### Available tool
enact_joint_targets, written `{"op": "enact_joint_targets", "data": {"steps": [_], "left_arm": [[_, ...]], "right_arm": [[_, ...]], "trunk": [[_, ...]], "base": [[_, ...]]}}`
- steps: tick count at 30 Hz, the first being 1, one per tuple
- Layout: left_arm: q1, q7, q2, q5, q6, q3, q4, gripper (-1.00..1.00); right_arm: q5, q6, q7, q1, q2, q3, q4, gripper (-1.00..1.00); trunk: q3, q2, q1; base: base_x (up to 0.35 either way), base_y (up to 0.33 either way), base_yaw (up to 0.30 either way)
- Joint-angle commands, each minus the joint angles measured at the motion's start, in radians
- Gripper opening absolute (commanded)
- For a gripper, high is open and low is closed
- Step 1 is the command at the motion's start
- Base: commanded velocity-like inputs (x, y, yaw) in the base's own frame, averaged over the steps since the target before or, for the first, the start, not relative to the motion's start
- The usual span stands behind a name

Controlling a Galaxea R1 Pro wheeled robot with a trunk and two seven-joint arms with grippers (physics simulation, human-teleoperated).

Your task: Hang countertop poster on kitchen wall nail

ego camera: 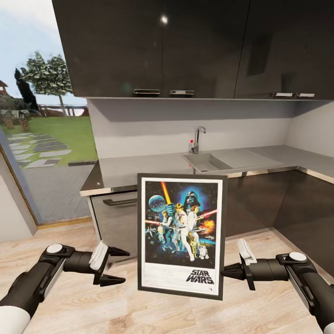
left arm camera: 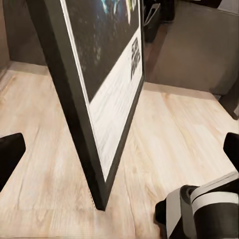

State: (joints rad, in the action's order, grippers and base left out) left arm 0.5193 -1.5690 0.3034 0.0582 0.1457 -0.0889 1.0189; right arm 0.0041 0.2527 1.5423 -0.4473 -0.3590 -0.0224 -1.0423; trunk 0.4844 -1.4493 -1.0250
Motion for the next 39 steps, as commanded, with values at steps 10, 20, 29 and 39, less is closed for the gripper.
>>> {"op": "enact_joint_targets", "data": {"steps": [10,20,29,39], "left_arm": [[-0.013,-0.002,0.01,0.03,-0.196,0.016,-0.387,1.0],[-0.013,0.101,-0.003,0.216,-0.318,0.034,-0.703,1.0],[-0.021,0.288,-0.028,0.388,-0.445,0.037,-0.973,1.0],[-0.126,0.436,-0.055,0.613,-0.464,0.039,-0.995,1.0]], "right_arm": [[-0.003,0.014,0.003,0.0,-0.001,-0.008,-0.001,-1.0],[-0.005,0.014,0.002,0.002,-0.001,-0.008,-0.002,-1.0],[-0.003,0.014,0.0,0.004,-0.002,-0.011,-0.003,-1.0],[-0.001,0.014,-0.011,0.004,0.0,-0.016,-0.004,-1.0]], "trunk": [[0.001,-0.001,0.0],[0.001,-0.001,0.0],[0.001,-0.001,0.0],[0.001,-0.001,0.0]], "base": [[0.0,0.0,0.0],[0.0,0.0,0.0],[0.0,0.0,0.0],[0.0,0.0,0.025]]}}
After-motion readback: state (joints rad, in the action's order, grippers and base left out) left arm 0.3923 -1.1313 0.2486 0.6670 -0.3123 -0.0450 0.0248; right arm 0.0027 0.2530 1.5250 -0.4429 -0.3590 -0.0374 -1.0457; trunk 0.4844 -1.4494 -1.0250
